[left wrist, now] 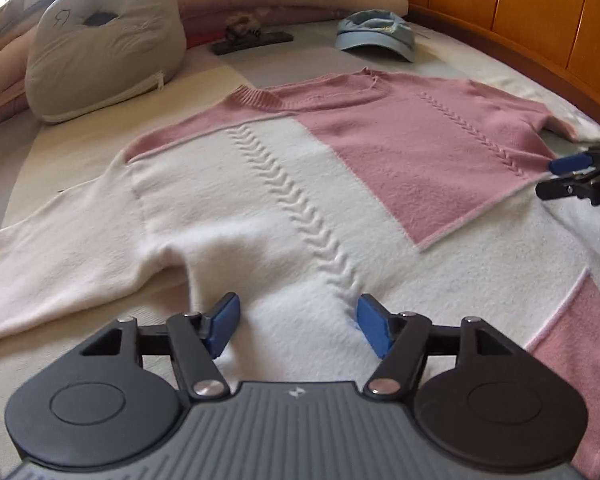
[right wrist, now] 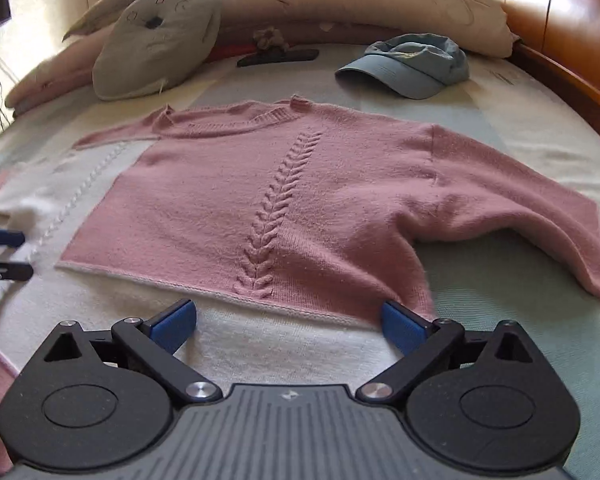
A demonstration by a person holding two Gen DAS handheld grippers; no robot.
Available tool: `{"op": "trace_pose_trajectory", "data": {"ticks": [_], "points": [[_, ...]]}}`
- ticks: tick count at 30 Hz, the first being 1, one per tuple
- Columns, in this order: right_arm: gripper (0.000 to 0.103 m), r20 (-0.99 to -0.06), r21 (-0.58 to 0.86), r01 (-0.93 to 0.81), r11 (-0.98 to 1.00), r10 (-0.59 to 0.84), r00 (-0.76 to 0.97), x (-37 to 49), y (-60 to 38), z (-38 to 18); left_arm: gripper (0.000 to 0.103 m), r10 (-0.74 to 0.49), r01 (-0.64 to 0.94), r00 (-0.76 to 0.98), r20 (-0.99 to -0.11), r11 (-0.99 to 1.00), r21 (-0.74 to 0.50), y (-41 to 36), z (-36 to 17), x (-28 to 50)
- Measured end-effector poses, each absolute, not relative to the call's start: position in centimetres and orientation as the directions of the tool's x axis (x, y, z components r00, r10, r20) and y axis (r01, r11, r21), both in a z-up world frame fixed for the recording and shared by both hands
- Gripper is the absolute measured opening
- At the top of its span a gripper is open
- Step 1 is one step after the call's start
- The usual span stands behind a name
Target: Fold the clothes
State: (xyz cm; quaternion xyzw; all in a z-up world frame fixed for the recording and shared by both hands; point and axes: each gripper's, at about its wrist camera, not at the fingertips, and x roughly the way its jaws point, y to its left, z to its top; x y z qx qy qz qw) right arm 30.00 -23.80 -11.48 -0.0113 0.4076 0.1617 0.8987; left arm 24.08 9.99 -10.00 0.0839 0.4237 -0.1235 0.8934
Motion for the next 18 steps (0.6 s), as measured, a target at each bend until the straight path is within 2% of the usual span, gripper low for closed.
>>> {"op": "trace_pose_trajectory", "data": {"ticks": [1,5,7,9,10,15,18], "points": [[0.101,-0.738,0.095,-0.298,0.95,0.268,0.619,29.9,-23.2,-11.0,0.06,-0.151,0.308,0.622,-0.769,0.949,0.063,9.7,-9.6,23.8],[0.103,-0.699,0.007,-0.375,0.927,0.273,0.661,30.3,-17.9,-10.1,0.063,-0.236,0.377,0.651,-0.721,0.925,0.037,8.1,-8.7,24.7],[0.103,-0.696,-0.036,-0.397,0.917,0.261,0.668,31.2,-15.4,-10.3,0.063,-0.231,0.382,0.66,-0.715,0.922,0.055,7.2,-9.1,25.9],[0.103,-0.728,-0.091,-0.397,0.913,0.211,0.652,32.7,-13.9,-12.1,0.063,-0.175,0.36,0.636,-0.752,0.929,0.088,6.9,-10.5,26.9],[0.103,-0.722,-0.078,-0.397,0.914,0.223,0.655,32.8,-13.9,-12.6,0.066,-0.165,0.354,0.632,-0.758,0.931,0.092,7.1,-11.1,26.9],[0.103,-0.727,-0.042,-0.393,0.918,0.242,0.643,28.5,-18.0,-12.6,0.068,-0.214,0.345,0.634,-0.744,0.938,0.024,11.3,-11.2,24.2],[0.103,-0.711,-0.04,-0.393,0.919,0.25,0.658,24.9,-21.1,-13.0,0.069,-0.159,0.339,0.645,-0.748,0.936,0.094,11.5,-10.8,23.0]]}}
